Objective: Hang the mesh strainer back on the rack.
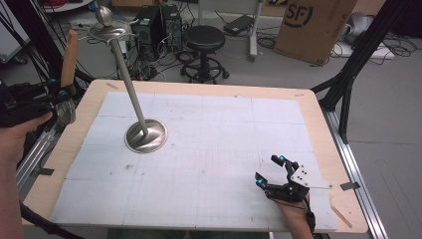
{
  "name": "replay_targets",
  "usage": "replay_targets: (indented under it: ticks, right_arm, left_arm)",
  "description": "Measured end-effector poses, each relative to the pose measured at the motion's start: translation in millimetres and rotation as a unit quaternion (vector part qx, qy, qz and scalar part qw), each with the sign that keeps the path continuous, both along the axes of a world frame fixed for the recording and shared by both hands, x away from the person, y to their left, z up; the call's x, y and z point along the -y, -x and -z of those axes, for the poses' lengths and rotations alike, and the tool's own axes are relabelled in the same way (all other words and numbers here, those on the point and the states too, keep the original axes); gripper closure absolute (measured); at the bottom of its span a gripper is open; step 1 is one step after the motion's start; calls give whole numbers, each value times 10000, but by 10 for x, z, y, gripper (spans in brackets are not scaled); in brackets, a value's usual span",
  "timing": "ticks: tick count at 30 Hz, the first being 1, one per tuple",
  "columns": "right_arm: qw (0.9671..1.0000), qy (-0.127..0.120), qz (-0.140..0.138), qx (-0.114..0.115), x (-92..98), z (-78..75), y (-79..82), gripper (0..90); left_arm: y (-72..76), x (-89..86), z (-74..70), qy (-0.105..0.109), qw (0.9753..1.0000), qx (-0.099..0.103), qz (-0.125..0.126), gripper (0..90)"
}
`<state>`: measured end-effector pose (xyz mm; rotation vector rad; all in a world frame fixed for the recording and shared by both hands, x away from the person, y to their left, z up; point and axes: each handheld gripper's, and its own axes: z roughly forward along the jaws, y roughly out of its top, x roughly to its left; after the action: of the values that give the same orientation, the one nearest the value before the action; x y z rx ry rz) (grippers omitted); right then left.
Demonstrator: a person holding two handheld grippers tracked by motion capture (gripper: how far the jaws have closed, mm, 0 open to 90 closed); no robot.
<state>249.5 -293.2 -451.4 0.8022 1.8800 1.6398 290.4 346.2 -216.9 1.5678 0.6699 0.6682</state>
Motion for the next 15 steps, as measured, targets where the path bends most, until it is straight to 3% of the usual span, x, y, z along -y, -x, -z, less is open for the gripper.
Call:
replay_targets:
  ticks: [15]
  right_arm:
    - [10000, 4, -2, 5, 1, 0, 1, 152]
  left_arm:
    - [-132, 16, 62, -98, 9996, -239, -135, 695]
